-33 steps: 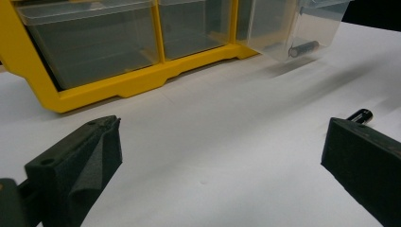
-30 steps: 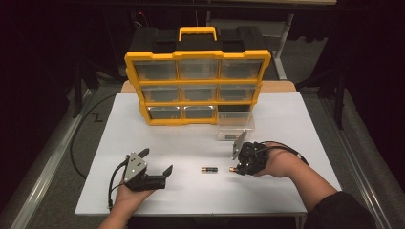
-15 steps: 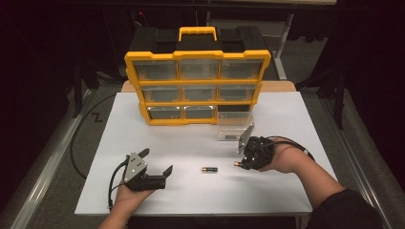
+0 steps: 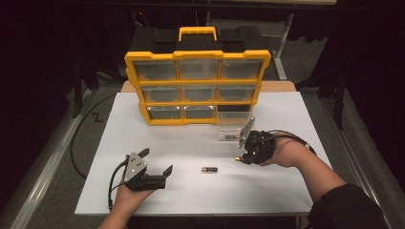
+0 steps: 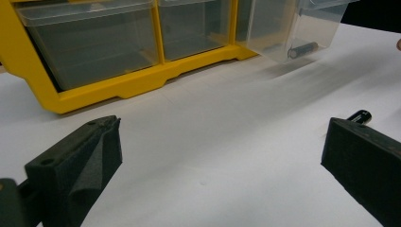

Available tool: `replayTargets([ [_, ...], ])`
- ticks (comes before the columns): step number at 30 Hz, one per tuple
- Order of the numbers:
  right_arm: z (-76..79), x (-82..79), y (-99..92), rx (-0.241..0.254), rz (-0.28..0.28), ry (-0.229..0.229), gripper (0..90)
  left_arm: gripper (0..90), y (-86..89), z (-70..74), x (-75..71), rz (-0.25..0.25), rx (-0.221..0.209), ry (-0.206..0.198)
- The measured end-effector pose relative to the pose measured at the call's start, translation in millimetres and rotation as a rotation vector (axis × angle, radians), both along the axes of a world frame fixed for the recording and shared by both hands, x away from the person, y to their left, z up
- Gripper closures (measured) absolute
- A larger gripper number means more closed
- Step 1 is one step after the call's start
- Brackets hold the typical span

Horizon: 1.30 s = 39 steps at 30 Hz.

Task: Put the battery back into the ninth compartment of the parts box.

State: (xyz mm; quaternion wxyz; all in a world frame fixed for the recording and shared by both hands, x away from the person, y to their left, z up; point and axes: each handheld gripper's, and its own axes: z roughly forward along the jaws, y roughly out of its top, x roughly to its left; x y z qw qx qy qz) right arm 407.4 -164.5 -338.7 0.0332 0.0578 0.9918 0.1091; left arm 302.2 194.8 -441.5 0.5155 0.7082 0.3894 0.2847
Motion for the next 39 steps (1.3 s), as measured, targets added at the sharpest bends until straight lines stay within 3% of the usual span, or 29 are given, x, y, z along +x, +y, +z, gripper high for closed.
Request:
replayTargets([
  [29, 33.3, 15.7, 5.1, -0.005, 0.004, -0.035, 78.7, 0.3, 1.3, 1.0, -0.8, 0.004, -0.005, -0.001],
  [39, 38.9, 20.5, 8.4, -0.017, 0.030, -0.036, 78.7, 0.3, 0.9, 0.9, -0.9, 0.001, -0.004, -0.001],
])
